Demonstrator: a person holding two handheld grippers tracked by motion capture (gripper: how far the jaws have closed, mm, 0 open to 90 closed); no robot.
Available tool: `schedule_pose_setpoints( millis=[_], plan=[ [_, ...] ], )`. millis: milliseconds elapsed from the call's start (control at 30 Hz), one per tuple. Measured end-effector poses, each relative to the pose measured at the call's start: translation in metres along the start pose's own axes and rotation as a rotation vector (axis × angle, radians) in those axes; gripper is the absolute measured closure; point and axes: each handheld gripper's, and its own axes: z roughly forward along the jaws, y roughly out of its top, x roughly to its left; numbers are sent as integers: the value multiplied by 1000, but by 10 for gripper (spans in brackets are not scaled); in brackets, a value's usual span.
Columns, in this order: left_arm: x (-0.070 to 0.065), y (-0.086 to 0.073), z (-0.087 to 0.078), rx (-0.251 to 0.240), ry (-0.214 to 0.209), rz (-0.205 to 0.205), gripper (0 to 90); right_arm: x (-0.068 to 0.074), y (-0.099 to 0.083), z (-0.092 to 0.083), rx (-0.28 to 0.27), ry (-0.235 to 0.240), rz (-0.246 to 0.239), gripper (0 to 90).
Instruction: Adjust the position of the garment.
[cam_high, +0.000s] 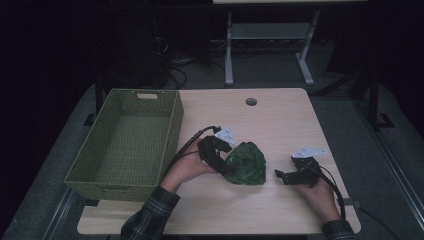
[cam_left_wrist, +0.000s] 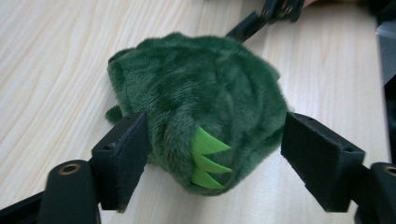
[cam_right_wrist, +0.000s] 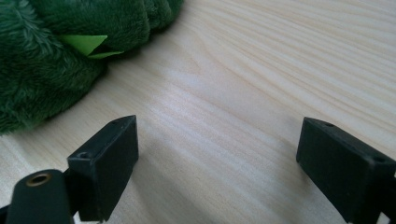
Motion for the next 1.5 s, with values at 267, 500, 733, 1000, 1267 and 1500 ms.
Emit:
schedule_pose_setpoints(
  millis=[267, 500, 733, 1000, 1267, 1500],
  plan=[
    [10, -1, 21, 60, -9, 1, 201, 0, 0, 0, 2, -1, 4, 129],
    [11, -7, 35, 93, -29, 5, 190, 0, 0, 0, 2, -1, 5, 132],
    [11, -14, 50, 118, -36, 2, 180, 0, 0, 0, 2, -1, 7, 136],
    [10, -20, 65, 151, -14, 12, 161, 0, 0, 0, 1, 0, 6, 139],
    [15, -25, 69, 148, -24, -11, 242, 0, 0, 0, 0, -1, 5, 141],
    [18, -26, 66, 133, -83, -45, 515, 0, 0, -1, 0, -1, 5, 141]
  ],
)
